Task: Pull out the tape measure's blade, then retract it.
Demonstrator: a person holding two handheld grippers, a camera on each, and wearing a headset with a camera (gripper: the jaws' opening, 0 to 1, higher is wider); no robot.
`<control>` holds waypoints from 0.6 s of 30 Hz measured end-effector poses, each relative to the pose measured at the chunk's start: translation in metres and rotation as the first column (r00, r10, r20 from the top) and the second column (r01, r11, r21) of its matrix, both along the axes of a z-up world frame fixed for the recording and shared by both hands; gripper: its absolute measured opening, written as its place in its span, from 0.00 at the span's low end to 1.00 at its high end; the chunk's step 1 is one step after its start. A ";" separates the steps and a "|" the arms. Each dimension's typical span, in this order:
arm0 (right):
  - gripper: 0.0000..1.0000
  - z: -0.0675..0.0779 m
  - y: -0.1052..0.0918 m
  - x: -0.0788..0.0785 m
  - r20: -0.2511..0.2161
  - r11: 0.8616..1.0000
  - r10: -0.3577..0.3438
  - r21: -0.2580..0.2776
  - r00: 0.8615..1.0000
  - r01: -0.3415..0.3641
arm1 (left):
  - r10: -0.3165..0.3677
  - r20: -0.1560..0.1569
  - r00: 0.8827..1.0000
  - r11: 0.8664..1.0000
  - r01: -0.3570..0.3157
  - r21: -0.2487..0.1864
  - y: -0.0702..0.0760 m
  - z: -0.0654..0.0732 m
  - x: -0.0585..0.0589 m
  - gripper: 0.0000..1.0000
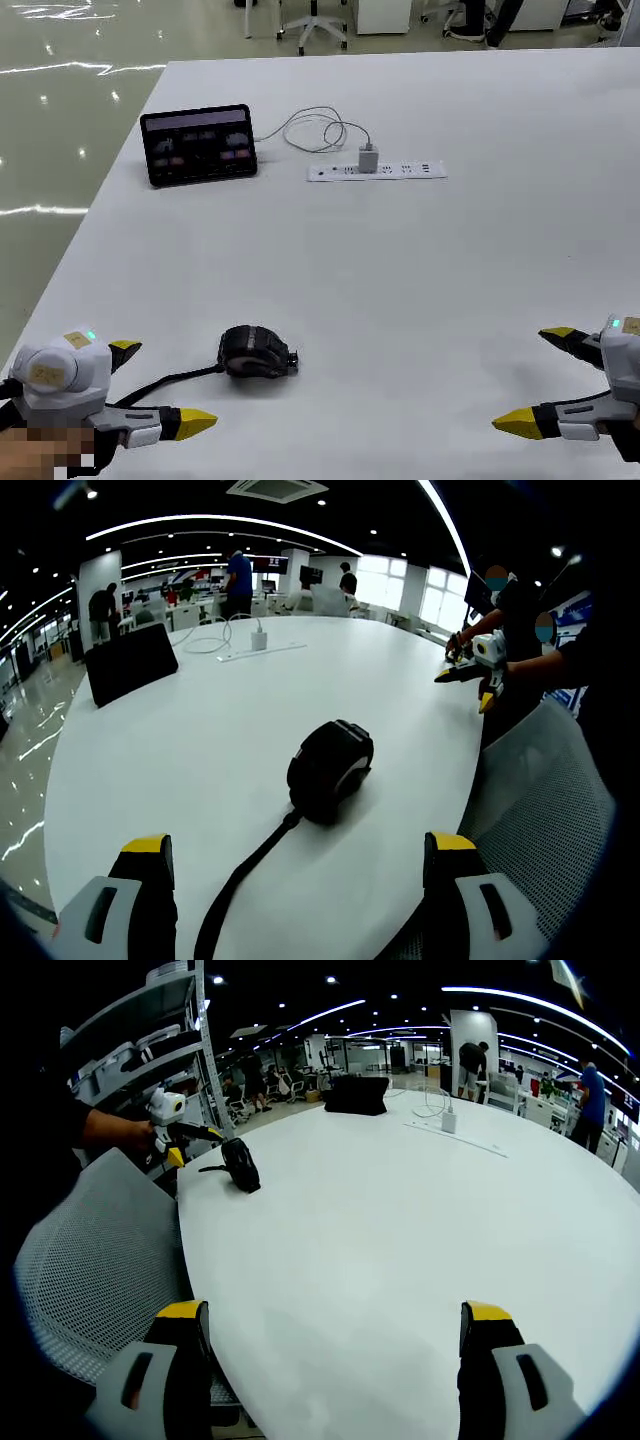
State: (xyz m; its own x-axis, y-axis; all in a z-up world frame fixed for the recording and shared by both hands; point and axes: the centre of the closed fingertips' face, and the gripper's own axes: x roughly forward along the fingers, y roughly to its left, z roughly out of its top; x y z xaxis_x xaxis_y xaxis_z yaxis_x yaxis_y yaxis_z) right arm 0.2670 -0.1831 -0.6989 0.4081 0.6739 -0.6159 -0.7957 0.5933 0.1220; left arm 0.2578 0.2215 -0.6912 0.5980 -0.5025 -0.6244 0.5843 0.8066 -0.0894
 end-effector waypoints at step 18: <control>1.00 0.001 0.004 0.001 0.007 1.000 0.017 -0.011 1.000 -0.017 | 0.011 -0.031 0.999 1.000 -0.012 -0.028 0.001 0.002 -0.005 1.00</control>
